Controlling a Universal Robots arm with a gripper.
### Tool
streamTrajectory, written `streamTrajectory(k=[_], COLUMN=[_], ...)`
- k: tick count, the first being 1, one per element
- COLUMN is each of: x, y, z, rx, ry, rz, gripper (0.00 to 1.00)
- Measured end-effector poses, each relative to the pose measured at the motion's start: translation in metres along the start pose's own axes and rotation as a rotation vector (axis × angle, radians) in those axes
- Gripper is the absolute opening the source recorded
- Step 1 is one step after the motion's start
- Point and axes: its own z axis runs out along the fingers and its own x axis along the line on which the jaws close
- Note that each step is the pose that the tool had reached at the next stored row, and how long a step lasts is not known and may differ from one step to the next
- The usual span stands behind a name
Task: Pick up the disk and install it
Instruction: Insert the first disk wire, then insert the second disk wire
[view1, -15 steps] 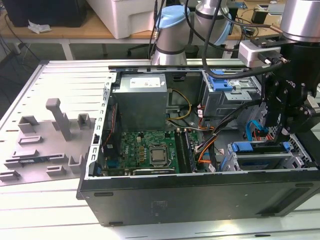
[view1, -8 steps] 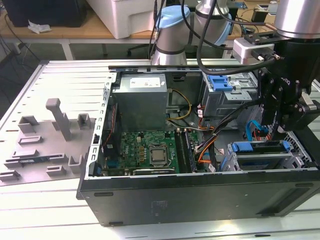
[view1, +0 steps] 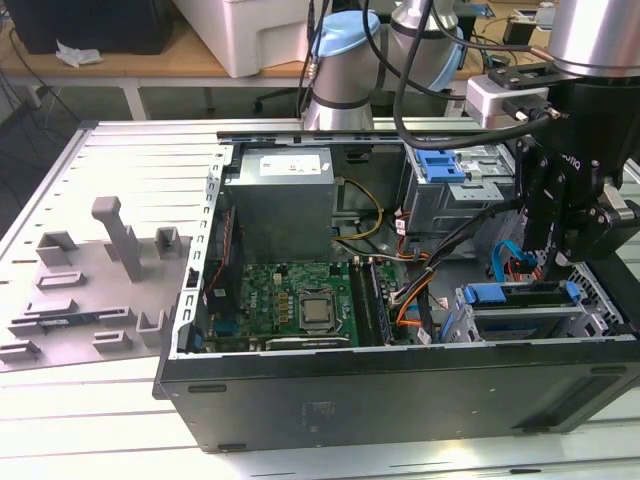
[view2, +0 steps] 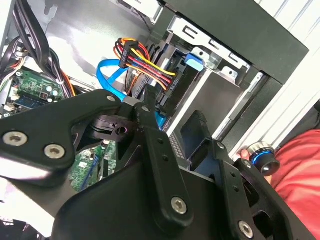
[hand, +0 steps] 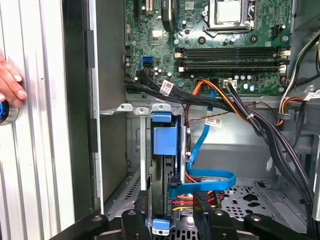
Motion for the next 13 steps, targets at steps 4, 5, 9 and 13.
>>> streamTrajectory(k=[4,5,9,13], x=[-0.0001,-0.0001,-0.0002,-0.0002], y=[0.0,0.0,0.0001,0.0001], z=[0.0,0.0,-0.0001,-0.0001], rx=[0.0,0.0,0.0,0.0001], ry=[0.0036,0.0042,0.0069,0.0091], rz=[0.0,-0.001,-0.001,-0.001], gripper=[0.48,0.48,0.48,0.48])
